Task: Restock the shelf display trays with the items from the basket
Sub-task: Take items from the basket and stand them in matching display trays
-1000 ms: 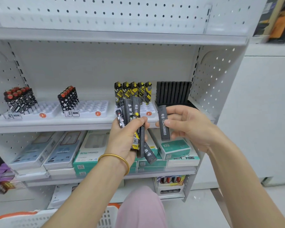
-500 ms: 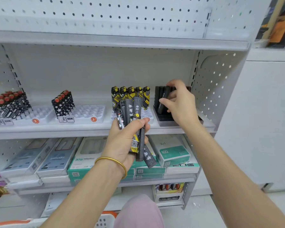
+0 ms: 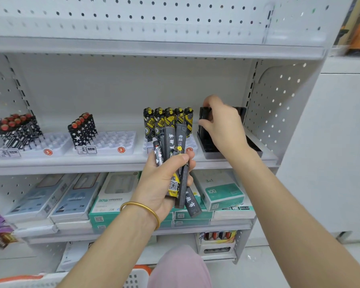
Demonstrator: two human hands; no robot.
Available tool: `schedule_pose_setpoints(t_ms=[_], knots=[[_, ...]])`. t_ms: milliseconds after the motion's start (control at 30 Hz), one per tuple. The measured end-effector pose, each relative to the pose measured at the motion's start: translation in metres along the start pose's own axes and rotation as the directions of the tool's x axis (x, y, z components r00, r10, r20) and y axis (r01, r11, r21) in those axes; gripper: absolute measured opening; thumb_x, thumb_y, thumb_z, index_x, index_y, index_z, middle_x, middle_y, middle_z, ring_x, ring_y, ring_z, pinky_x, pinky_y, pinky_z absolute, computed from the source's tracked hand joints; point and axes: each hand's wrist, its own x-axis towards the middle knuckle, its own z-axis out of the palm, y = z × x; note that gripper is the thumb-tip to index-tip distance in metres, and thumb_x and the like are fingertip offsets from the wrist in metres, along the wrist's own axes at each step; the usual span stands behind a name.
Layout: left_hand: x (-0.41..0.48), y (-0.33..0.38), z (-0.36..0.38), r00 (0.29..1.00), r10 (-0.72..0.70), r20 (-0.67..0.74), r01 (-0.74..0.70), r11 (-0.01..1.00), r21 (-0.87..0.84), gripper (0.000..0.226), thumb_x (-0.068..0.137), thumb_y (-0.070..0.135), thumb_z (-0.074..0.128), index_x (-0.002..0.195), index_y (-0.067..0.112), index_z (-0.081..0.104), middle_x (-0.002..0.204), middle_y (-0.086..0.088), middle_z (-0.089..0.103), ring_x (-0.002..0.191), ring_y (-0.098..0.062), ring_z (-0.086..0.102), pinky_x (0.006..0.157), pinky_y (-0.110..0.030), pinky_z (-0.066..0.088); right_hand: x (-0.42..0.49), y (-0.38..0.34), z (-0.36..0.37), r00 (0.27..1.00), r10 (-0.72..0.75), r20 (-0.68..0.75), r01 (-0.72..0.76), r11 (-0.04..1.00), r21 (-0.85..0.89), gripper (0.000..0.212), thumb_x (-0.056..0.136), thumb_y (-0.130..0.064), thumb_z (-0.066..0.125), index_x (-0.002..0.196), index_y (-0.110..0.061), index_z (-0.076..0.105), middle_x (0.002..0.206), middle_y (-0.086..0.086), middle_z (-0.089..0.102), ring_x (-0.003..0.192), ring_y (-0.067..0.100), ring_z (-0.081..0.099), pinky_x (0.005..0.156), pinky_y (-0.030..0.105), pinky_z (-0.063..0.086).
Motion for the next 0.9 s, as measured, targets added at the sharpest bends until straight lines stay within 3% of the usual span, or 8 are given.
schedule_pose_setpoints(t_ms=[267, 433, 500, 533, 600, 667, 767, 900], knots=[[-0.001, -0.001, -0.002, 1.0, -0.018, 0.019, 0.018, 1.0, -0.006, 0.032, 0.082, 0.0, 0.06, 0.113, 0.008, 0.055, 0.101, -0.015, 0.069, 0.064, -0.014, 0.064, 0.045, -0.022, 0.045, 0.007, -0.001, -0.005, 0.997, 0.065, 0.052, -0.067, 0.997, 0.037, 0.023, 0.084, -0.015, 0.064, 0.104, -0.005, 0.058, 0.085, 0.016, 0.065, 0.079, 0.037, 0.061, 0.073, 0.043, 0.053], [0.0, -0.001, -0.003, 0.999, -0.023, 0.027, 0.023, 1.0, -0.015, 0.029, 0.083, -0.002, 0.059, 0.111, 0.008, 0.056, 0.095, -0.014, 0.07, 0.062, -0.015, 0.064, 0.044, -0.023, 0.044, -0.001, -0.002, -0.006, 0.997, 0.082, 0.004, -0.081, 0.994, -0.073, 0.031, 0.091, -0.017, 0.054, 0.121, -0.014, 0.059, 0.1, 0.014, 0.065, 0.096, 0.033, 0.058, 0.08, 0.037, 0.049], [0.0, -0.001, -0.004, 0.999, -0.022, 0.036, 0.022, 1.0, -0.011, 0.029, 0.083, -0.002, 0.059, 0.11, 0.008, 0.056, 0.092, -0.013, 0.07, 0.062, -0.015, 0.064, 0.044, -0.023, 0.044, -0.009, -0.009, -0.013, 0.992, 0.088, -0.095, -0.086, 0.996, 0.031, 0.029, 0.092, -0.015, 0.052, 0.119, -0.016, 0.061, 0.096, 0.008, 0.066, 0.091, 0.025, 0.058, 0.079, 0.031, 0.045], [0.0, 0.0, -0.004, 0.999, -0.02, 0.041, 0.02, 1.0, -0.01, 0.03, 0.082, -0.002, 0.059, 0.11, 0.008, 0.055, 0.091, -0.013, 0.07, 0.062, -0.015, 0.064, 0.044, -0.023, 0.044, -0.014, -0.014, -0.017, 0.988, 0.134, -0.073, -0.117, 0.973, 0.199, 0.024, 0.092, -0.017, 0.053, 0.113, -0.016, 0.065, 0.088, 0.003, 0.066, 0.081, 0.019, 0.059, 0.075, 0.03, 0.046], [0.001, -0.001, -0.004, 0.999, -0.014, 0.049, 0.015, 1.0, -0.008, 0.032, 0.082, -0.002, 0.059, 0.112, 0.008, 0.055, 0.089, -0.012, 0.07, 0.062, -0.015, 0.064, 0.043, -0.024, 0.044, -0.024, -0.027, -0.028, 0.963, 0.195, 0.186, -0.266, 0.807, 0.528, 0.017, 0.091, -0.026, 0.057, 0.096, -0.016, 0.069, 0.072, -0.003, 0.063, 0.059, 0.013, 0.055, 0.058, 0.03, 0.047], [0.001, -0.001, -0.003, 0.999, -0.008, 0.047, 0.008, 1.0, 0.002, 0.034, 0.082, -0.003, 0.059, 0.114, 0.008, 0.053, 0.084, -0.011, 0.07, 0.061, -0.015, 0.064, 0.043, -0.024, 0.044, -0.033, -0.033, -0.033, 0.907, 0.131, 0.399, -0.368, 0.707, 0.604, 0.016, 0.088, -0.029, 0.062, 0.09, -0.015, 0.068, 0.068, -0.001, 0.062, 0.053, 0.012, 0.052, 0.047, 0.028, 0.044], [0.001, -0.003, -0.002, 0.999, -0.013, 0.05, 0.012, 1.0, 0.009, 0.033, 0.082, -0.003, 0.059, 0.113, 0.009, 0.053, 0.084, -0.011, 0.071, 0.061, -0.016, 0.064, 0.043, -0.024, 0.043, -0.035, -0.03, -0.032, 0.88, 0.109, 0.463, -0.422, 0.627, 0.655, 0.005, 0.083, -0.013, 0.068, 0.087, -0.014, 0.064, 0.062, -0.003, 0.06, 0.048, 0.008, 0.051, 0.042, 0.022, 0.04], [-0.001, -0.004, -0.004, 0.999, -0.018, 0.045, 0.018, 1.0, -0.004, 0.045, 0.077, -0.001, 0.063, 0.121, 0.003, 0.051, 0.091, -0.013, 0.071, 0.062, -0.015, 0.063, 0.043, -0.024, 0.044, -0.029, -0.024, -0.039, 0.873, 0.137, 0.469, -0.484, 0.371, 0.793, 0.006, 0.089, -0.002, 0.057, 0.093, -0.007, 0.059, 0.066, 0.007, 0.056, 0.043, 0.01, 0.047, 0.037, 0.018, 0.036]])
